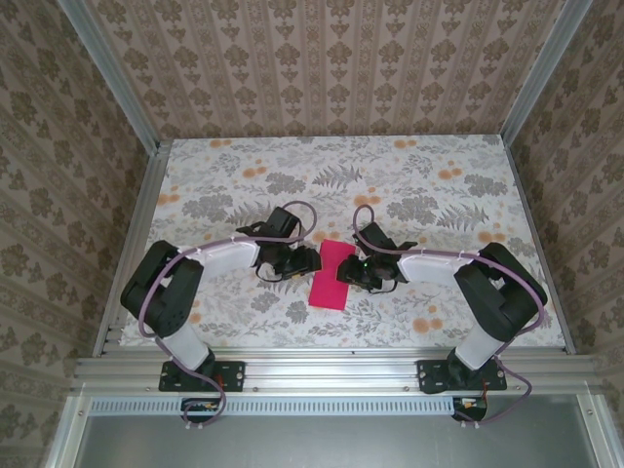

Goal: Fold a paper plane with a square sheet of paper (pick it up from the middle)
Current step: Fold the triangle a second time at the center of the table.

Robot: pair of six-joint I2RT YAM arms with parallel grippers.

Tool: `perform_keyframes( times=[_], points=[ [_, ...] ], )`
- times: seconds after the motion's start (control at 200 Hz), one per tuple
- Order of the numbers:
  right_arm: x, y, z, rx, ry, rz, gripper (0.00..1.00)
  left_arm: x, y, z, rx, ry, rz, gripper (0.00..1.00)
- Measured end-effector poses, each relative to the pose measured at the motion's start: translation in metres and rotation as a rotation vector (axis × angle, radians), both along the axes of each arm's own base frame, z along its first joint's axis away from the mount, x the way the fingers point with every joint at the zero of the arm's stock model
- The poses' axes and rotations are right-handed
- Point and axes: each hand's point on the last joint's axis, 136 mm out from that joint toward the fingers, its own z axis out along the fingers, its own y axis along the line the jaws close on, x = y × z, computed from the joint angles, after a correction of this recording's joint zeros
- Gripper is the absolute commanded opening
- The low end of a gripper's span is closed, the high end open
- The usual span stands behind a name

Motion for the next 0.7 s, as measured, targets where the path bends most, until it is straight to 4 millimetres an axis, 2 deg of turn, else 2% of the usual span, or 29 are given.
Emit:
perform_keyframes(
  times=[0.335, 0.7],
  points=[
    [0.000, 0.000, -0.001, 0.004, -0.004, -0.003, 0.36, -0.004, -0.010, -0.009, 0.000, 0.032, -0.024, 0.51],
    [0.000, 0.000, -0.001, 0.006, -0.005, -0.004, 0.36, -0.008, -0.013, -0.008, -0.015, 0.055, -0.026, 0.47]
  ],
)
